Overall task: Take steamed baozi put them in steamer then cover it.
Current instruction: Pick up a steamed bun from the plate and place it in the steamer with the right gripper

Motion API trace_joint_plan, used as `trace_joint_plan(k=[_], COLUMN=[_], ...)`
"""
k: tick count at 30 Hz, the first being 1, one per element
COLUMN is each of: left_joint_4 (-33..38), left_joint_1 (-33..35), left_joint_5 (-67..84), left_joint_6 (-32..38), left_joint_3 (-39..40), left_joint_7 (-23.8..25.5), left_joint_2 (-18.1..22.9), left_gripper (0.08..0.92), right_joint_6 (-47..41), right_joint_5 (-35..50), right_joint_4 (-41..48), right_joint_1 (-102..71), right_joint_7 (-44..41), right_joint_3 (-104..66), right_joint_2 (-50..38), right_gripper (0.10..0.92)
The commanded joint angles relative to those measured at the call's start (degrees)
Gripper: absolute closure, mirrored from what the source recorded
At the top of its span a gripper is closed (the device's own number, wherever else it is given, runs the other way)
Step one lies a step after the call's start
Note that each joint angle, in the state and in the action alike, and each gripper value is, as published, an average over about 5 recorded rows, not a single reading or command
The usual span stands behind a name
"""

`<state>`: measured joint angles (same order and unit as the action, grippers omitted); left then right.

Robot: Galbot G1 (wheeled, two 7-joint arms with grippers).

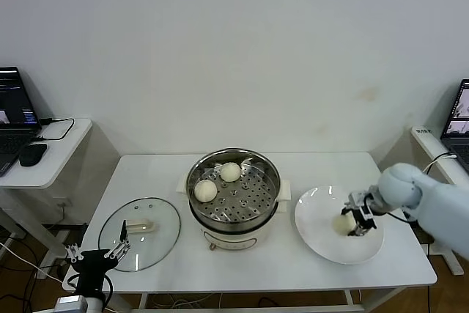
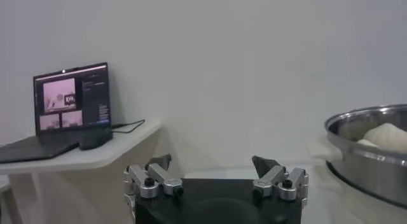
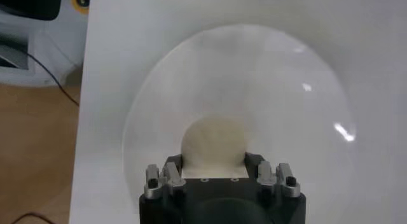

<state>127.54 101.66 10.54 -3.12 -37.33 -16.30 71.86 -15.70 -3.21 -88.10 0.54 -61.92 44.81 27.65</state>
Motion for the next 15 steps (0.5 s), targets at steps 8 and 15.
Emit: trace_joint_plan(k=[8, 15], left_joint_4=[0.79, 0.71], left_joint_1=[0.07, 0.4], left_joint_5=[0.19, 0.37], left_joint_6=[0.03, 0.22], left_joint_3=[0.0, -0.91], left_joint_7=[0.03, 0.04], left_joint_2=[-0.09, 0.2], left_gripper=[0.177, 0.177], right_joint_6=[-2.12, -1.33], right_joint_5=[16.07, 19.41], right_joint_4=[-4.13, -5.45], right_joint_1=[38.43, 41.19], right_joint_7=[-1.1, 0.31], right_joint_3=[17.1, 22.52], right_joint_2=[9.62, 19.8], right_gripper=[0.423, 0.421])
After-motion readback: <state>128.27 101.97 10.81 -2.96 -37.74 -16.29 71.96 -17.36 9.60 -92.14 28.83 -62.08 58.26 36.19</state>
